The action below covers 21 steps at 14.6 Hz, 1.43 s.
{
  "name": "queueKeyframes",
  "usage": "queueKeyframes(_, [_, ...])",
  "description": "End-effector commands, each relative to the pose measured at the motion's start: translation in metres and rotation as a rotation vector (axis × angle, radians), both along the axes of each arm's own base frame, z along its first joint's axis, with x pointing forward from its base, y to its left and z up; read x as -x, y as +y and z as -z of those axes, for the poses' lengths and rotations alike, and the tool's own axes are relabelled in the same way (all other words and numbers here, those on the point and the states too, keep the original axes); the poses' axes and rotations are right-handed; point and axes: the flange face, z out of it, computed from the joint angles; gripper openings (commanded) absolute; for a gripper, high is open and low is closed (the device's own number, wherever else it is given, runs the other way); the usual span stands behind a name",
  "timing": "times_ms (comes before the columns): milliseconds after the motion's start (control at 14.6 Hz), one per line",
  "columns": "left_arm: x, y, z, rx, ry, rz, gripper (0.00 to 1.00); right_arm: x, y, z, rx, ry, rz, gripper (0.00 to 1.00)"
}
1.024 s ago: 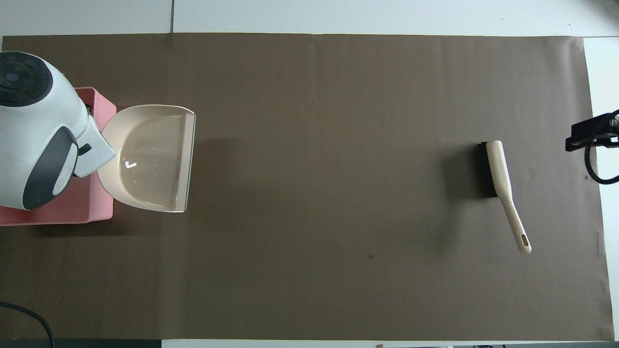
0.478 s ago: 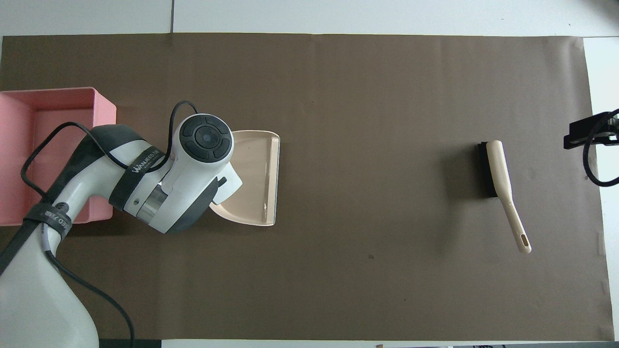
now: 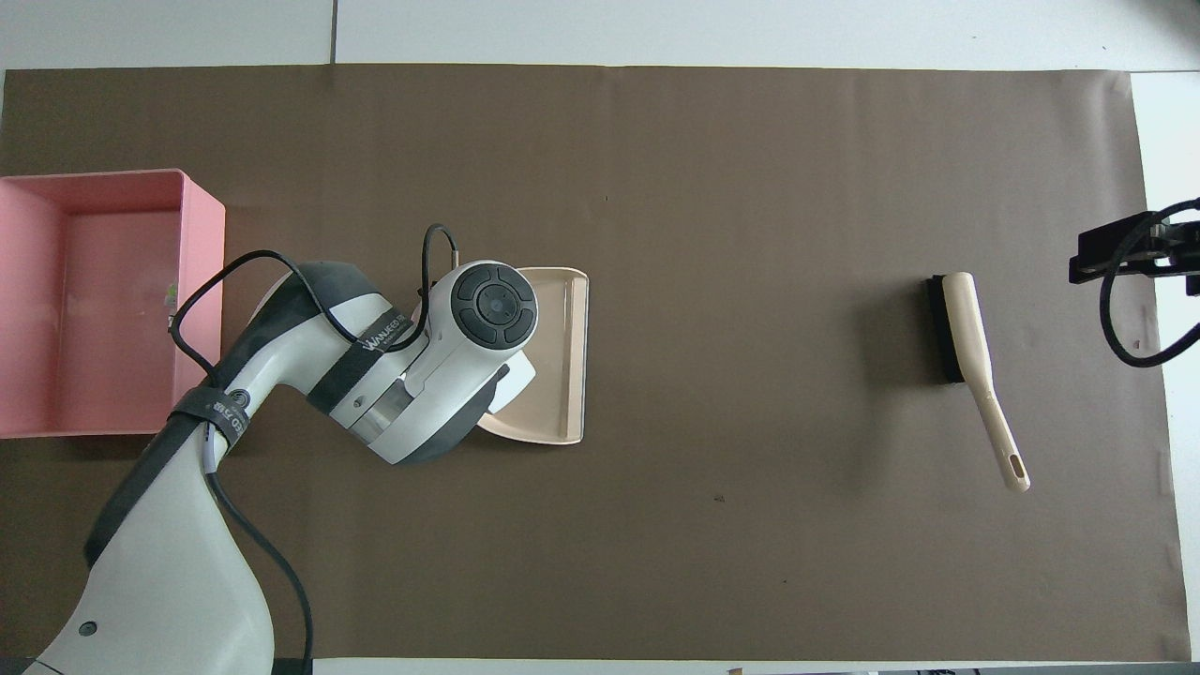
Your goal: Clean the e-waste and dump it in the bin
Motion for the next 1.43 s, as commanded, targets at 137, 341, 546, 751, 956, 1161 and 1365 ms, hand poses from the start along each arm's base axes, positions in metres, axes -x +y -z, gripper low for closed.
queueKeyframes(137, [-0.002, 0.026, -0.043, -0.001, -0.061, -0.181, 0.77, -0.002, 0.005, -0.001, 0.004, -0.002, 0.000, 0.99])
queueKeyframes(341, [-0.013, 0.075, -0.076, -0.004, -0.092, -0.323, 0.89, -0.002, 0.001, 0.003, 0.001, 0.001, 0.009, 0.99])
queueKeyframes(546, [-0.030, 0.131, -0.097, 0.032, -0.119, -0.500, 0.97, 0.003, -0.006, 0.007, 0.000, 0.050, 0.022, 0.99])
queueKeyframes(751, [-0.036, 0.187, -0.103, 0.050, -0.129, -0.882, 0.98, 0.001, -0.008, 0.009, -0.008, 0.060, 0.025, 0.99])
queueKeyframes(956, [-0.042, 0.240, -0.119, 0.127, -0.134, -1.146, 0.98, 0.005, -0.013, 0.015, -0.011, 0.069, 0.007, 0.99])
queueKeyframes(1161, [-0.058, 0.293, -0.148, 0.208, -0.145, -1.304, 0.98, 0.007, -0.016, 0.011, -0.010, 0.050, 0.019, 0.99])
queueKeyframes(1365, [-0.069, 0.322, -0.196, 0.250, -0.176, -1.422, 0.98, 0.007, -0.015, 0.011, -0.010, 0.049, 0.016, 0.99])
